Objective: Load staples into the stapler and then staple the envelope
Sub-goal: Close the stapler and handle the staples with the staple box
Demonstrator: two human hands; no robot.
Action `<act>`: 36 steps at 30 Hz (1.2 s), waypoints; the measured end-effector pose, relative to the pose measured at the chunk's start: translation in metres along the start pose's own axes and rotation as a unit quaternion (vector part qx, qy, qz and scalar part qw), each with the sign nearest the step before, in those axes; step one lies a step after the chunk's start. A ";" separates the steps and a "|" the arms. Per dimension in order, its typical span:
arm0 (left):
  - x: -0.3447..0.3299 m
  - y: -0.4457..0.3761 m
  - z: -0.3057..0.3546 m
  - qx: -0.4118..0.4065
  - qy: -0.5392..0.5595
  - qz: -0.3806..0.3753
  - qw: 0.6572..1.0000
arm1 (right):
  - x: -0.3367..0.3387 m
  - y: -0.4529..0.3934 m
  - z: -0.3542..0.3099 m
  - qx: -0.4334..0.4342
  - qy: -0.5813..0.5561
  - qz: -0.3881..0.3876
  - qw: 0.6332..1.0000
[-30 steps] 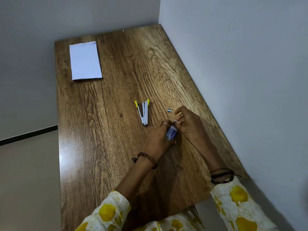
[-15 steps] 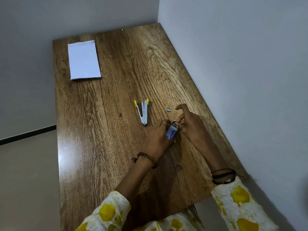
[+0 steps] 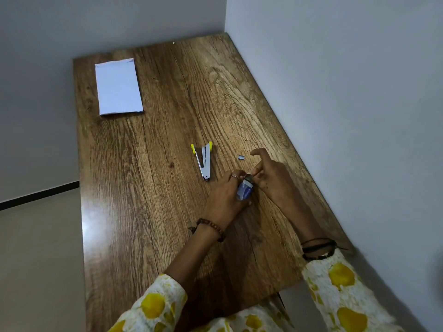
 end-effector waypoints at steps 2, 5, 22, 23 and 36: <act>0.000 0.000 -0.001 0.005 0.010 0.004 1.000 | 0.001 0.001 -0.003 0.002 0.035 -0.005 0.999; 0.001 0.000 0.000 0.005 0.009 0.004 1.000 | 0.004 0.002 -0.009 0.022 0.092 -0.006 0.995; 0.003 0.002 0.002 0.017 0.019 0.004 1.000 | 0.003 0.001 -0.010 0.038 0.121 0.008 0.992; 0.003 0.002 0.002 0.016 0.018 0.005 1.000 | 0.001 -0.001 -0.008 0.035 0.112 -0.002 0.993; 0.003 0.002 0.000 0.025 0.020 -0.002 0.999 | -0.001 -0.004 -0.006 0.035 0.109 -0.013 0.993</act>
Point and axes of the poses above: each hand's wrist, its own y-axis away from the middle knuckle, its own x-axis out of the back of the hand, z = x × y, the point moved 10 cm from there along -y, towards the middle knuckle, and after that the axes turned 1 degree about y, right-handed, at the moved point
